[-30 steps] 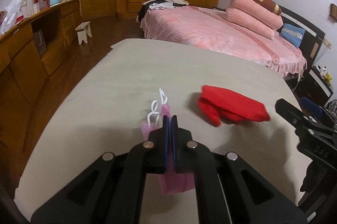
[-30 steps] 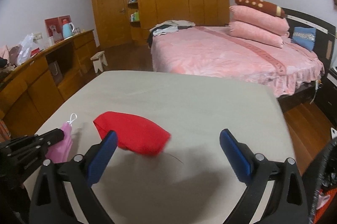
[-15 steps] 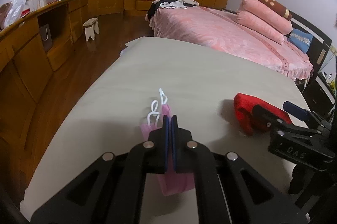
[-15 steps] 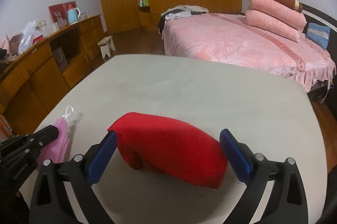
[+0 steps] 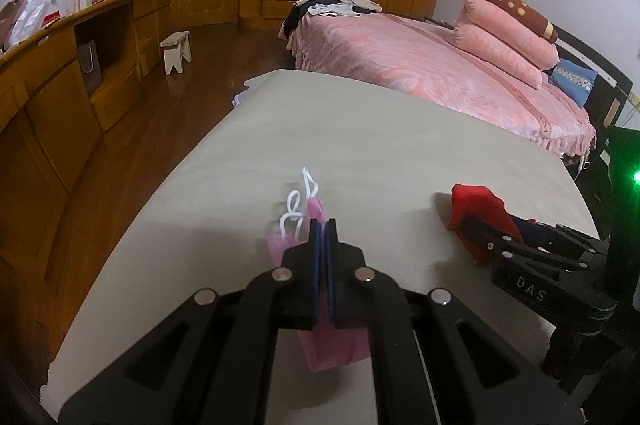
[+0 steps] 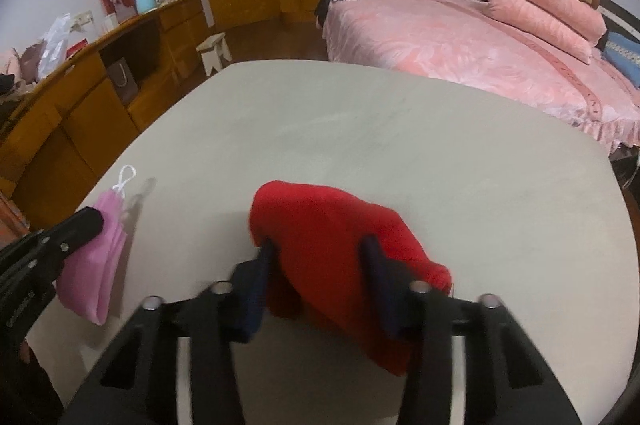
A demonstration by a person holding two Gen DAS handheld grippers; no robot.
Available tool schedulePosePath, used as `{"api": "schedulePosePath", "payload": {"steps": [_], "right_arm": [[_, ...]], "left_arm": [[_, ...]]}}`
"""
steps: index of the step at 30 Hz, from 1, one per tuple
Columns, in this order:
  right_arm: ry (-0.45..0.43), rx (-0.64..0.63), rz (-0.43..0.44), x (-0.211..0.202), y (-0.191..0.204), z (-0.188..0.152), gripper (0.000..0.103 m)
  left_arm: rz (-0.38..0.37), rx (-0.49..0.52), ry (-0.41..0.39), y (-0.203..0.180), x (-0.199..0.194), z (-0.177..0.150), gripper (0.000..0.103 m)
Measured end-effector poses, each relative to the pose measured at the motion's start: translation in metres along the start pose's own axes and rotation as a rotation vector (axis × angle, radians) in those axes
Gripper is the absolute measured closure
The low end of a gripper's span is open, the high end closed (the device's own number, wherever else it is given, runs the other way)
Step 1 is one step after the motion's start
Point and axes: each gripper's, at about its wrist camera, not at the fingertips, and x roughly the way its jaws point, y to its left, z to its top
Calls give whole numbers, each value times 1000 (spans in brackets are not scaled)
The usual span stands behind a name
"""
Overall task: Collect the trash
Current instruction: 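Grasp the pink mask with the left tool while the right tool grasps the red cloth, then carry the pink mask and red cloth over the bin with both tools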
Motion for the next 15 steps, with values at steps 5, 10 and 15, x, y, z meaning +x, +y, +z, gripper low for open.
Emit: {"api": "schedulePosePath", "payload": {"steps": [5,10,15], "right_arm": [[-19,2,28,-6,-2,-4,86],[-44,12,38,-19,-5,-7,88],[-80,27,36,-42,-15,-9,88]], "left_arm": [[-2,4,-1,0,-3,2,101],[-6,24,-13,-10,-8,3,101],[-21,35,-20,-23,-14,4,101]]}}
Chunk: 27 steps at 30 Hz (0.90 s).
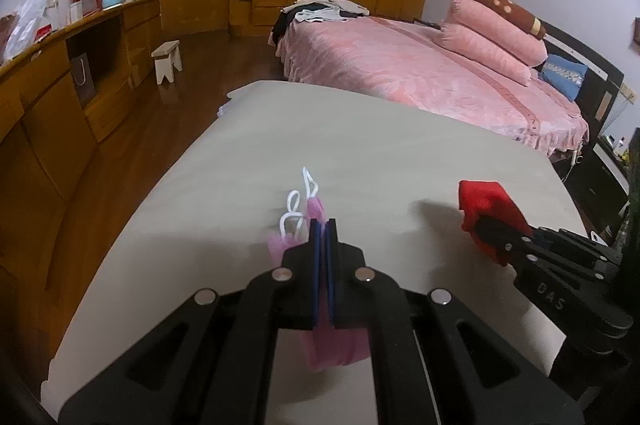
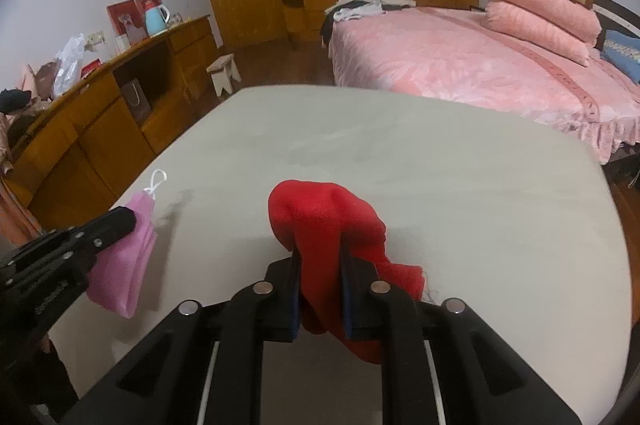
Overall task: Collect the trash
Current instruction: 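Carry the pink mask and red cloth over the bin with both tools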
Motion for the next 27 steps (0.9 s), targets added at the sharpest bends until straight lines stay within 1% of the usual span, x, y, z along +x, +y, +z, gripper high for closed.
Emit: {"api": "schedulePosePath", "payload": {"steps": [4,11,23,27], "right_arm": [[-21,7,-12,-20,-6,-2,88],[-66,12,-37,-61,-20,-4,88],[-147,53,-100,-146,-59,-12,88],[-162,60,-116,-168,-70,-18,88]], "left_arm": [[-13,14,-10,-13,-8,0,101],[-61,45,-17,-46,-26,1,101],[-142,127,-42,-117,-66,-7,101],[-188,152,-52,-143,-80,-11,101]]}}
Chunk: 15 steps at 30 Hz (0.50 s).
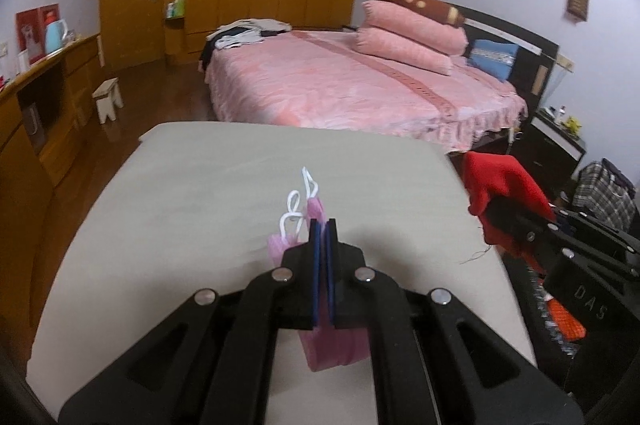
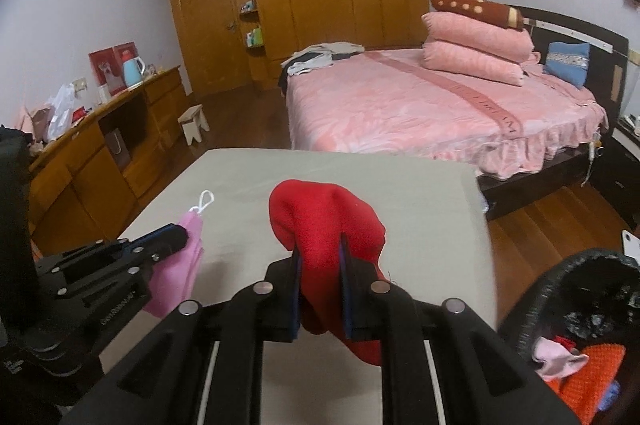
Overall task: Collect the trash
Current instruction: 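Carry the pink mask and red cloth over the bin with both tools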
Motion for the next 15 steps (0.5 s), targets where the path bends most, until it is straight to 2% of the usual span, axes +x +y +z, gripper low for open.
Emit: {"api": "schedulePosePath", "payload": {"steps": [15], "right_arm": [[-59,52,-98,-75,-59,-12,88]], "left_arm": [[-136,96,-34,-93,-23,-2,101]]}}
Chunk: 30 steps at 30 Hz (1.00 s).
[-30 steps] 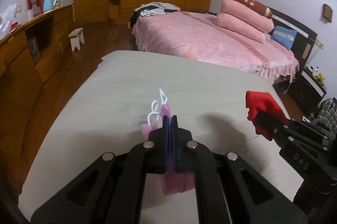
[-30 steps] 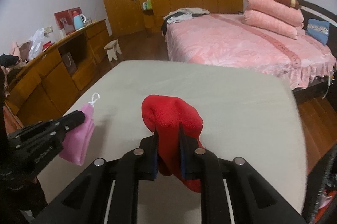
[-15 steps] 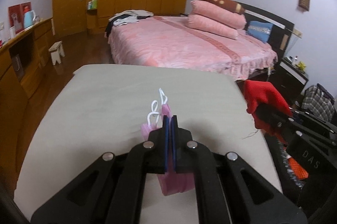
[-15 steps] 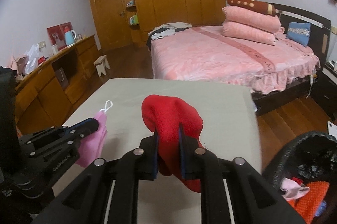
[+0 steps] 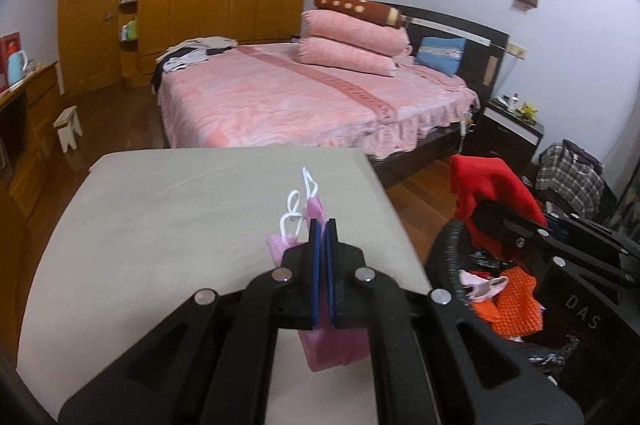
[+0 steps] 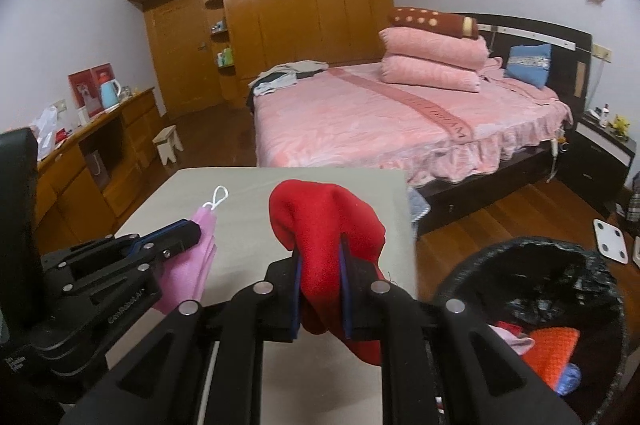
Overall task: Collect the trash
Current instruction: 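Carry the pink mask and red cloth over the bin with both tools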
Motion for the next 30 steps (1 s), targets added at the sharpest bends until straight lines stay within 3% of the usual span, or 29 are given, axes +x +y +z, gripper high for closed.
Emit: {"api": "schedulePosePath", "payload": {"steps": [30], "right_arm": [[-27,132,-306,-77,-155,-40,88]], "left_arm": [[-251,174,32,-157,35,-19,101]]}}
